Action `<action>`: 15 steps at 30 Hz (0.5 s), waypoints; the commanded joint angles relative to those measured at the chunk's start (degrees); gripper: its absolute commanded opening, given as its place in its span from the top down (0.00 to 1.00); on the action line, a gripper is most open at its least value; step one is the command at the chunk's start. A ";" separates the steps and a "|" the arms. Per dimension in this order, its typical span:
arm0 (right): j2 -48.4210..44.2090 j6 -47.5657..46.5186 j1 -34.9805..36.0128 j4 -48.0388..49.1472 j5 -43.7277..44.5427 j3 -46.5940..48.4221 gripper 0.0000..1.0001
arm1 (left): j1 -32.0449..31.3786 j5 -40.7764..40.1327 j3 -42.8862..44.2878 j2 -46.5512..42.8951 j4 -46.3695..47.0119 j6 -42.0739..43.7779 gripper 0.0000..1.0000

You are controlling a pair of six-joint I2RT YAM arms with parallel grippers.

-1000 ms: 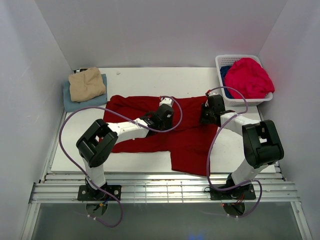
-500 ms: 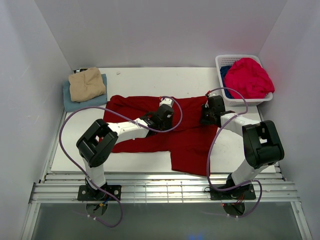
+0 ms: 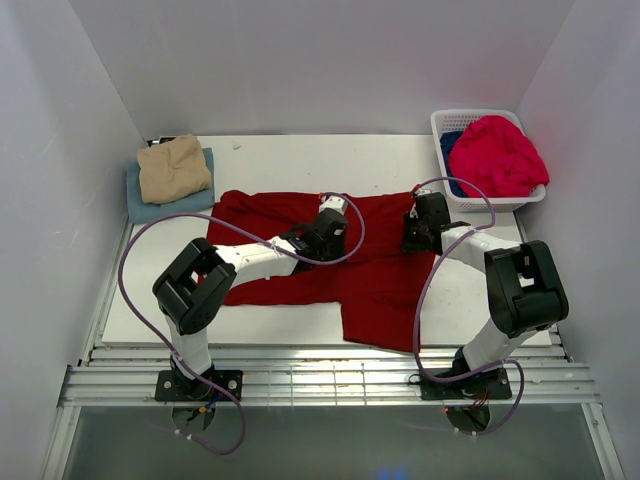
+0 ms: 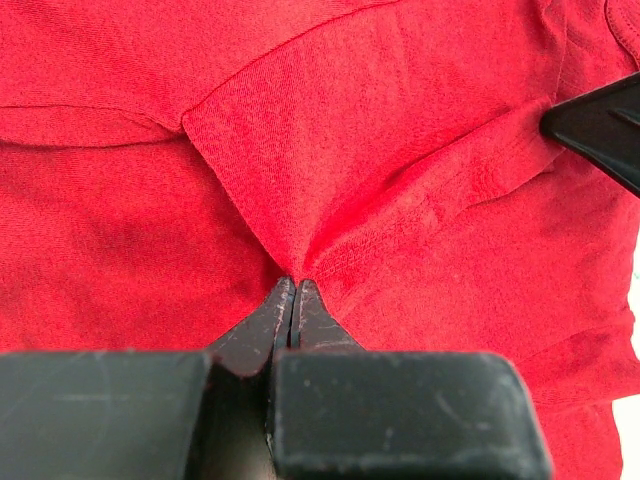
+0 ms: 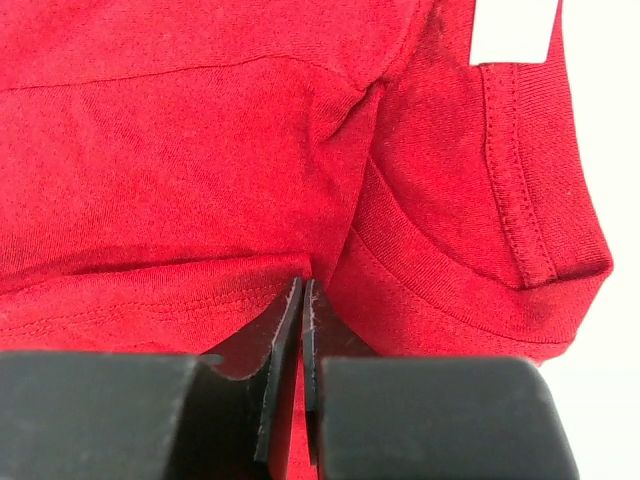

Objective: Fold and stack the t-shirts
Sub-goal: Fold the flattened tshirt in 1/3 of the way

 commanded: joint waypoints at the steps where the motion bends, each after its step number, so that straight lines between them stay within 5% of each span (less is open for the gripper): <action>1: -2.43 -0.66 -0.19 -0.75 -1.12 -1.20 0.92 | -0.38 0.21 1.12 0.48 0.14 0.35 0.98; 15: -14.30 -1.80 -0.19 -7.96 -3.06 -2.17 0.92 | -0.38 1.09 1.47 2.41 0.41 0.26 0.98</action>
